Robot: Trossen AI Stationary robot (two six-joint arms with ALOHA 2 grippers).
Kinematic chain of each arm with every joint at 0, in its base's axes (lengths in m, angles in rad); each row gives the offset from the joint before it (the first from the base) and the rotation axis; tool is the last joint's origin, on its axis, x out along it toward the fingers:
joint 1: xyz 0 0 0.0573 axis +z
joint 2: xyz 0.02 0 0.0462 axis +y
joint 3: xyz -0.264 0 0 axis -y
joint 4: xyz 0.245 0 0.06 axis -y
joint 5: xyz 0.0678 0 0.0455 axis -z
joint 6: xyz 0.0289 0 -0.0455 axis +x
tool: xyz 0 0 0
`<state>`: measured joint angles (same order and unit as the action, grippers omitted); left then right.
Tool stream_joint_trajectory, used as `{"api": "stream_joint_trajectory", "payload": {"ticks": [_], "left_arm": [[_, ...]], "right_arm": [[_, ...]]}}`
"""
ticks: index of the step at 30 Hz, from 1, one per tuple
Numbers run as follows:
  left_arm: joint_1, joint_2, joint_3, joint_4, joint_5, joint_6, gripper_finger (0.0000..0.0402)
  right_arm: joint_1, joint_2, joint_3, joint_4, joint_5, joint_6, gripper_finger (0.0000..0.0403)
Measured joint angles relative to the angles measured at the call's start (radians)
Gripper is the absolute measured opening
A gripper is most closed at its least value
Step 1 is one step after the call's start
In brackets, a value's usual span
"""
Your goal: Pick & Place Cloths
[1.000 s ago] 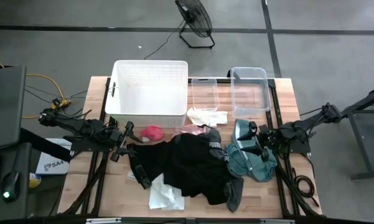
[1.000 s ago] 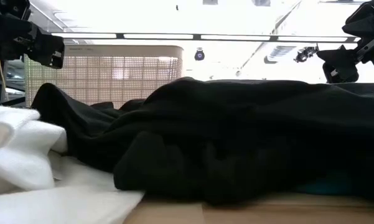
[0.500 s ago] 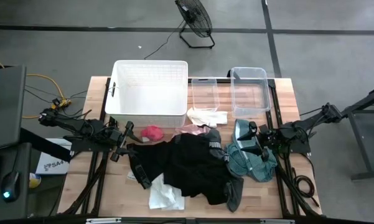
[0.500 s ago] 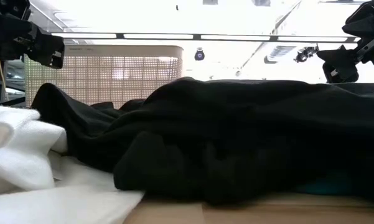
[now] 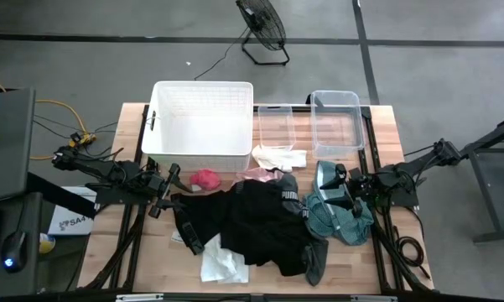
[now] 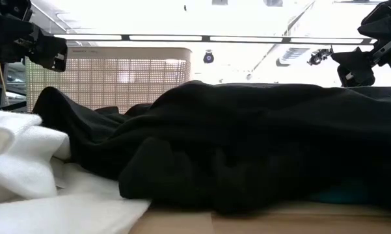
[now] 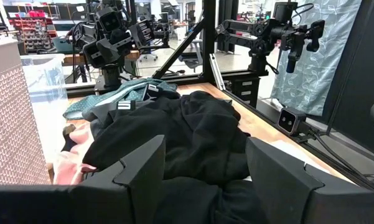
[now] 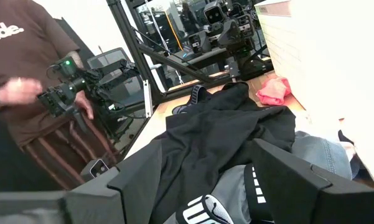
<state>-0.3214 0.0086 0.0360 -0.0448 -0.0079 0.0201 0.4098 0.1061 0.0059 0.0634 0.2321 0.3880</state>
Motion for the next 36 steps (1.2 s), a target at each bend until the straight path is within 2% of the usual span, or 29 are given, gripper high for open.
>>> {"api": "stream_joint_trajectory", "payload": {"ticks": [12,19,22,26,29,36], "left_arm": [[0.0,0.0,0.0,0.007,0.0,-0.007,0.0218],[0.0,0.0,-0.003,0.041,-0.001,-0.149,0.0218],[0.0,0.017,0.026,-0.022,-0.002,-0.167,0.0218],[0.0,0.11,0.103,-0.127,-0.01,-0.167,0.0218],[0.0,0.214,0.159,-0.148,-0.061,-0.167,0.0218],[0.0,0.531,0.32,-0.154,-0.088,-0.176,0.0218]], "right_arm": [[0.0,0.0,0.0,0.0,0.0,0.0,0.024],[0.0,0.0,0.0,0.0,0.0,0.0,0.024],[0.0,0.0,0.0,0.0,0.0,0.0,0.024],[0.0,0.0,0.0,0.0,0.0,0.0,0.024],[0.0,0.0,0.0,0.0,0.0,0.0,0.024],[0.0,0.0,0.0,0.0,0.0,0.0,0.024]]}}
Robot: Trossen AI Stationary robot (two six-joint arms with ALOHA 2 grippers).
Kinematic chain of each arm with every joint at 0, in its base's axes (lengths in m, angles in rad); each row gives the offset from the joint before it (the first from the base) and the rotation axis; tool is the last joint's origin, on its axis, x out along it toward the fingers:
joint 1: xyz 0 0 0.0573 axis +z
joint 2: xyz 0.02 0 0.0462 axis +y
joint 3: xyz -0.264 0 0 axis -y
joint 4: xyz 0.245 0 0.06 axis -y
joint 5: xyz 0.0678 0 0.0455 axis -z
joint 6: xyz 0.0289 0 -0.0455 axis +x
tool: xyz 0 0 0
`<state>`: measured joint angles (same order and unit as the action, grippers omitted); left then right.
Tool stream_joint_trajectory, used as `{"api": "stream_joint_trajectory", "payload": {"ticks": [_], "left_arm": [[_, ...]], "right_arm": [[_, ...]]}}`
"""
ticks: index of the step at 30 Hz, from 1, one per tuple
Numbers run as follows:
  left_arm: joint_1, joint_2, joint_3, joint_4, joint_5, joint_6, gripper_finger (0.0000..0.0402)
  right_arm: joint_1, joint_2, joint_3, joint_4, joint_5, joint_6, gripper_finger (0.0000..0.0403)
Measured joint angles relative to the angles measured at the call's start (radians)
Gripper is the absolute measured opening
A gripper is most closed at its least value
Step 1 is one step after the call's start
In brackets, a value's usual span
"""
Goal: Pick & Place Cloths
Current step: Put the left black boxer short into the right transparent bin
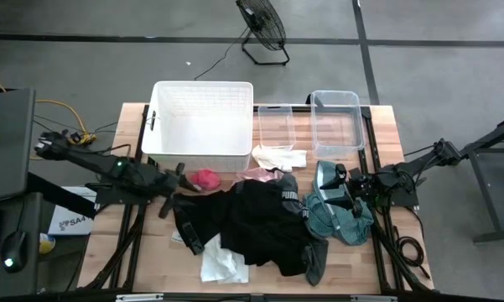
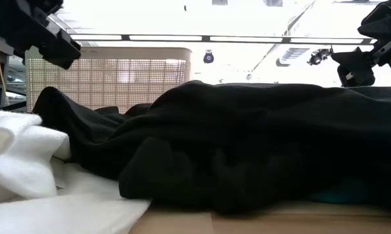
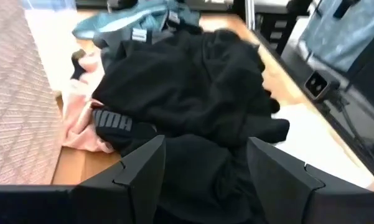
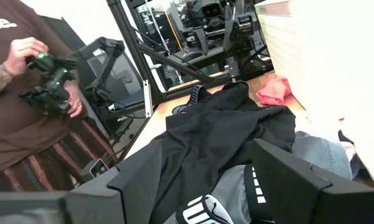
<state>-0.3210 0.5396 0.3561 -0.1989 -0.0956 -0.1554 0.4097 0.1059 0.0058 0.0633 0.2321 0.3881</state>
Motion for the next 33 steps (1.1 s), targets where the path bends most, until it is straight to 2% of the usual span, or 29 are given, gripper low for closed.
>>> {"api": "stream_joint_trajectory", "payload": {"ticks": [5,13,22,29,33], "left_arm": [[0.0,0.2,0.115,-0.092,0.005,-0.068,0.0218],[0.0,0.395,0.255,-0.368,0.014,-0.458,0.0218],[-0.002,0.427,0.273,-0.541,0.2,-0.758,0.0218],[-0.089,0.427,0.273,-0.587,0.156,-0.791,0.022],[-0.165,0.427,0.272,-0.594,0.112,-0.82,0.0244]], "right_arm": [[0.0,0.0,0.0,0.0,0.0,0.0,0.024],[0.0,0.0,0.0,0.0,0.0,0.0,0.024],[0.0,0.0,0.0,0.0,0.0,0.0,0.024],[0.0,0.0,0.0,0.0,0.0,0.0,0.024],[0.0,0.0,0.0,0.0,0.0,0.0,0.024]]}}
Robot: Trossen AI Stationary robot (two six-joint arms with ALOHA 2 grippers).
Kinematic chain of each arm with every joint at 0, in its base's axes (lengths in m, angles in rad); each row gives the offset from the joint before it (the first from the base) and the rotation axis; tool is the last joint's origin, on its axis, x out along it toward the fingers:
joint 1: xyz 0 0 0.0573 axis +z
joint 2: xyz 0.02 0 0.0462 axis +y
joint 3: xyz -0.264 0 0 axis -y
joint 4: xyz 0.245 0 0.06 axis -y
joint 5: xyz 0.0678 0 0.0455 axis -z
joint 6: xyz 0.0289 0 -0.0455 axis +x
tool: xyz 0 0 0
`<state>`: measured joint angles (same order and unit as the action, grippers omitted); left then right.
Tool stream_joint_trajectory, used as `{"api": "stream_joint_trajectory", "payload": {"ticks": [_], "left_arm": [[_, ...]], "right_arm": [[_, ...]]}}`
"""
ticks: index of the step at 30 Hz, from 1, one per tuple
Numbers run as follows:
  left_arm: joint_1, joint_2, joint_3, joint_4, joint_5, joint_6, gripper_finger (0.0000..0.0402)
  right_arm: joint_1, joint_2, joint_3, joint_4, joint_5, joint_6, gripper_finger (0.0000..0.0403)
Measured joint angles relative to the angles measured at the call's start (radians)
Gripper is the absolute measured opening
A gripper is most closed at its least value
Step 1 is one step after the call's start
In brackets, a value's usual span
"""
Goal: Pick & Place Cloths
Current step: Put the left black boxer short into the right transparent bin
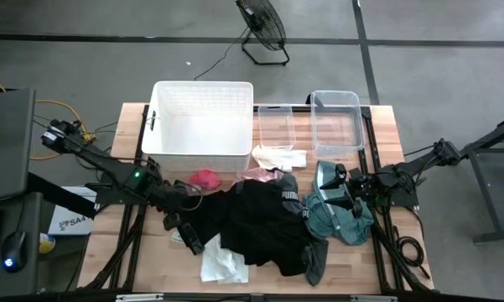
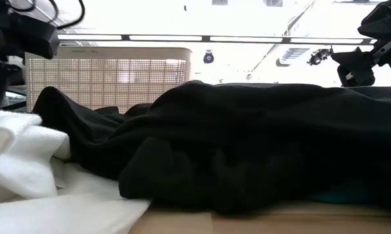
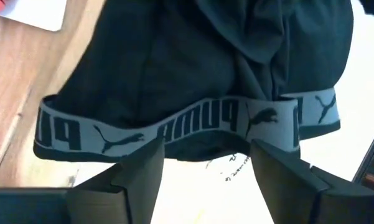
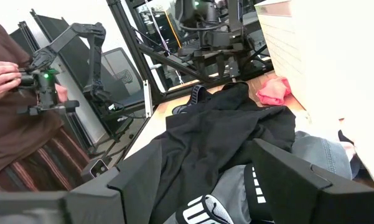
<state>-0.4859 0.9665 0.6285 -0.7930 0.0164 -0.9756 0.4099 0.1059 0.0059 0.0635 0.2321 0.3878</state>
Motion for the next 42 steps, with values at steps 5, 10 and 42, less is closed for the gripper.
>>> {"api": "stream_joint_trajectory", "payload": {"ticks": [5,10,42], "left_arm": [[-0.098,0.0,0.0,-0.004,-0.126,-0.047,0.0308],[-0.145,0.039,0.0,-0.027,-0.155,-0.072,0.0354],[-0.156,0.487,0.003,0.208,-0.229,-0.05,0.0245]], "right_arm": [[0.0,0.0,0.0,0.0,0.0,0.0,0.024],[0.0,0.0,0.0,0.0,0.0,0.0,0.024],[0.0,0.0,0.0,0.001,0.0,0.0,0.024]]}}
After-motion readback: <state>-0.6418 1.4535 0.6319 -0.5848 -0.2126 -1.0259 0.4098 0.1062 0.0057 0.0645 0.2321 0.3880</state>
